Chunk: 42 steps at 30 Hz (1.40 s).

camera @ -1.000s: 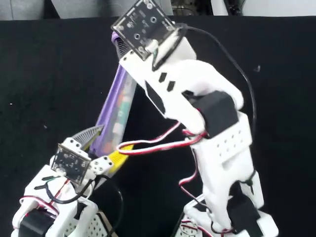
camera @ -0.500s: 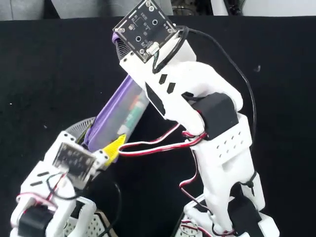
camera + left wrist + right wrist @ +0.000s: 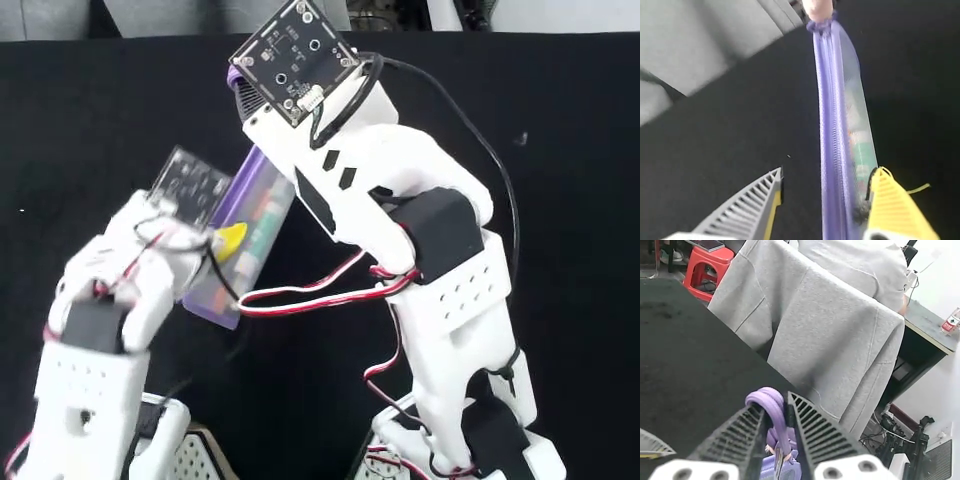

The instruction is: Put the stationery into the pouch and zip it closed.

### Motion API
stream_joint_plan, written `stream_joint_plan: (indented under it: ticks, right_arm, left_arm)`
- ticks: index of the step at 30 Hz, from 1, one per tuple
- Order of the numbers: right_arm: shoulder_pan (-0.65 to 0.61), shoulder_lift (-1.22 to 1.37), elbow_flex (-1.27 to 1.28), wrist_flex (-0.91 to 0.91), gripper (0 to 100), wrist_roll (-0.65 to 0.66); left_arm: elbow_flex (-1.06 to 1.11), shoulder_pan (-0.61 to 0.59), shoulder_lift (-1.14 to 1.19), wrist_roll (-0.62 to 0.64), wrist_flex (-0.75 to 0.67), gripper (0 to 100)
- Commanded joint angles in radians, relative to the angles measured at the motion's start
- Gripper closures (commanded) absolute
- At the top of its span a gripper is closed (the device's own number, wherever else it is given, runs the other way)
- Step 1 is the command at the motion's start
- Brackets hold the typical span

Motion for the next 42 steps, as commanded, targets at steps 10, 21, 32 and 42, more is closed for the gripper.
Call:
stream_joint_plan:
  ticks: [10, 21, 32, 42]
  right_arm:
    - [-0.015, -0.041, -0.018, -0.029, 98.7, 0.006]
    - [-0.015, -0.041, -0.019, -0.034, 98.7, 0.006]
    - [0.068, -0.041, -0.021, -0.058, 98.7, 0.008]
    - [0.221, -0.036, -0.010, -0.132, 98.7, -0.002]
  left_arm:
    - [-0.205, 0.058, 0.393, -0.014, -0.061, 72]
    - [-0.125, 0.019, 0.465, -0.094, -0.175, 90]
    - [-0.147, 0.025, 0.204, -0.089, -0.031, 97]
    - [-0.136, 0.018, -0.428, 0.055, 0.057, 97]
